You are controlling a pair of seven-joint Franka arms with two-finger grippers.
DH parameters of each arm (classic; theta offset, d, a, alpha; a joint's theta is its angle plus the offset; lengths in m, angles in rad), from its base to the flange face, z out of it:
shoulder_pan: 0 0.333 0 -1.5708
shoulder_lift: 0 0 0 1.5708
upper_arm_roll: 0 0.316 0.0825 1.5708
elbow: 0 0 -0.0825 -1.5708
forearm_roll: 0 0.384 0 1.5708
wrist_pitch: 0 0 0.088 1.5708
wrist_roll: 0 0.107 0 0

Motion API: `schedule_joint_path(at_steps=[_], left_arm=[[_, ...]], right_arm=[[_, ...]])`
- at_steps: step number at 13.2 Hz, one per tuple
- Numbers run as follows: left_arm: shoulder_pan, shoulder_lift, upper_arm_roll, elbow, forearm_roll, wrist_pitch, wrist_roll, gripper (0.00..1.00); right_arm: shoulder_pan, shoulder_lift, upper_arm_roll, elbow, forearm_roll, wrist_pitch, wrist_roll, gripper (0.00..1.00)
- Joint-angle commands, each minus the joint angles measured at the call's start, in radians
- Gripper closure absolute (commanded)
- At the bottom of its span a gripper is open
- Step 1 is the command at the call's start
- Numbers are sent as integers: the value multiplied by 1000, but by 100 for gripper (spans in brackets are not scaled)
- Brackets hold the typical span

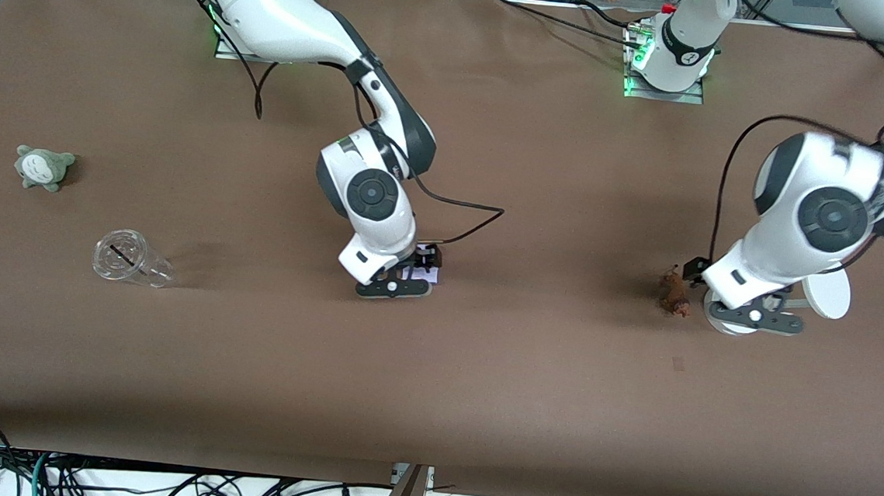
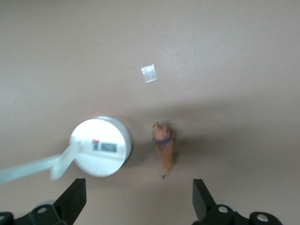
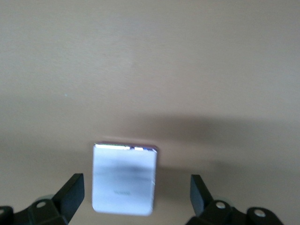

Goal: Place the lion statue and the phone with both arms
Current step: 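Set the lion beside the lamp base while the right gripper grasps the phone, then raise the left gripper away while the right gripper lifts the phone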

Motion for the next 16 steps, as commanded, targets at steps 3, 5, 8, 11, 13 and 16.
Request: schedule_joint_path(at_steps=[3, 5, 8, 11, 13, 16], left_arm=[[52, 9, -19, 256, -142, -260, 71, 0], [40, -87, 47, 237, -194, -272, 195, 0], [-200, -282, 327, 95, -249, -269, 208, 0], [-230, -296, 360, 56, -249, -269, 216, 0], [-229, -298, 360, 51, -249, -274, 213, 0], [-232, -290, 359, 65, -249, -295, 205, 0]], right_arm=[[27, 91, -8, 44, 13, 108, 46, 0], [35, 100, -8, 44, 11, 116, 46, 0], [35, 105, -8, 42, 10, 116, 46, 0], [40, 106, -8, 36, 10, 114, 47, 0], [41, 105, -8, 32, 14, 106, 49, 0], [41, 105, -8, 24, 14, 105, 67, 0]])
